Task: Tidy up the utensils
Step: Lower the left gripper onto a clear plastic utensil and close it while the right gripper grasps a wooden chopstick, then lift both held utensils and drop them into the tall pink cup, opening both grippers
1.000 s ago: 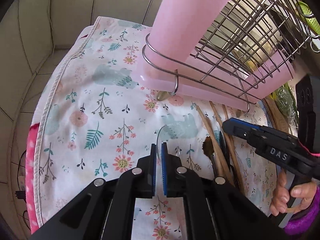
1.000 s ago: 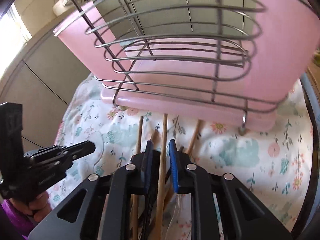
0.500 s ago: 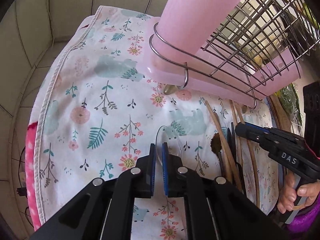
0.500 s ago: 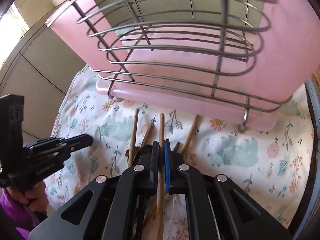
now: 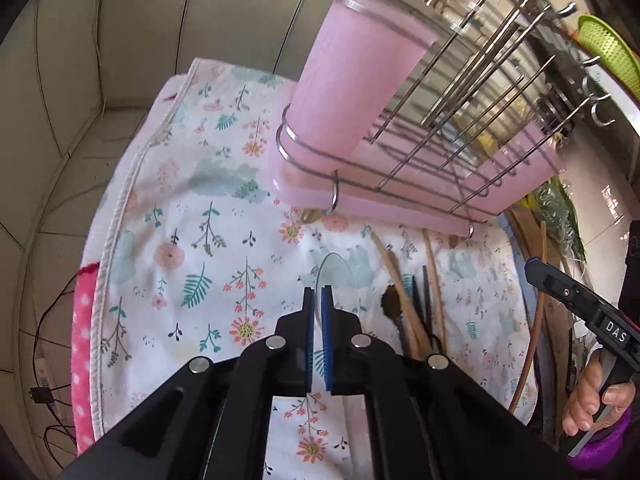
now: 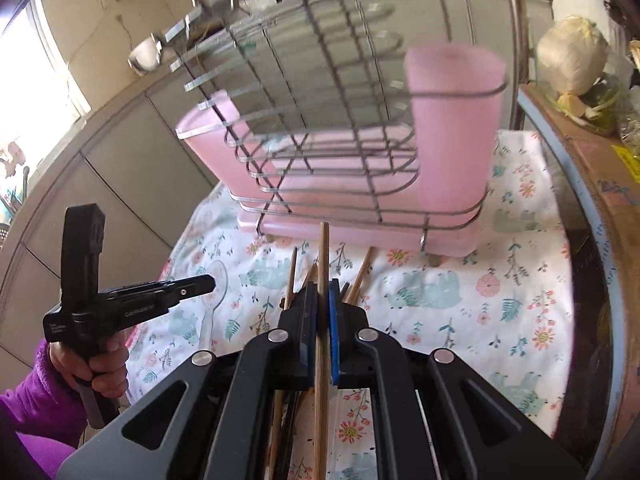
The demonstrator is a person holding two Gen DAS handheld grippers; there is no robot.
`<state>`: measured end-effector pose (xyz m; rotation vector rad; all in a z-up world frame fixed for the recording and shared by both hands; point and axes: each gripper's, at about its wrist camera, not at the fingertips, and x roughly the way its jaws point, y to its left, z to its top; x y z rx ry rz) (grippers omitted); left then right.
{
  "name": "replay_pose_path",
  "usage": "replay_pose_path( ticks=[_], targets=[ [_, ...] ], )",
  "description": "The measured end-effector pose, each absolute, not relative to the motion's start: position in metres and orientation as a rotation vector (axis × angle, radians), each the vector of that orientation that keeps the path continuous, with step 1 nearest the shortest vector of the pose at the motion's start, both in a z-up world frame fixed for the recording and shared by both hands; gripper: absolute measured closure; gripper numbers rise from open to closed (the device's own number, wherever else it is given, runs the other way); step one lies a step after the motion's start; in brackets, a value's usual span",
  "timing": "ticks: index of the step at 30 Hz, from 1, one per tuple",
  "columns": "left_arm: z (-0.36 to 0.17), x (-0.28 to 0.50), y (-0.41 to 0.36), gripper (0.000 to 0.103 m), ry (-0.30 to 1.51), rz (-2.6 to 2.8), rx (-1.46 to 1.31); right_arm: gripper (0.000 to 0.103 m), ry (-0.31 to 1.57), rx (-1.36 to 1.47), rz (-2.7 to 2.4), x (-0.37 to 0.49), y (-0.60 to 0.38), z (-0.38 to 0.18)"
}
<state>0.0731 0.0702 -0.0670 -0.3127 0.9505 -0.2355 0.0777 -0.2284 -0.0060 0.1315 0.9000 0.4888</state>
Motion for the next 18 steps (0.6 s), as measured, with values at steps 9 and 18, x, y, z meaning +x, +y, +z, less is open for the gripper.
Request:
replay_pose_path(
  ticks=[9,18],
  targets=[
    [0.042,0.046,0.087,0.101,0.575,-0.210,-0.345,0.097,0.672,0.216,0.450,0.069,-0.262,0.059],
    [0.147,0.056,0.093,0.101,0.286,-0.204,-0.355,0.097,0.439,0.206,0.419,0.083,-0.288,0.161]
  ],
)
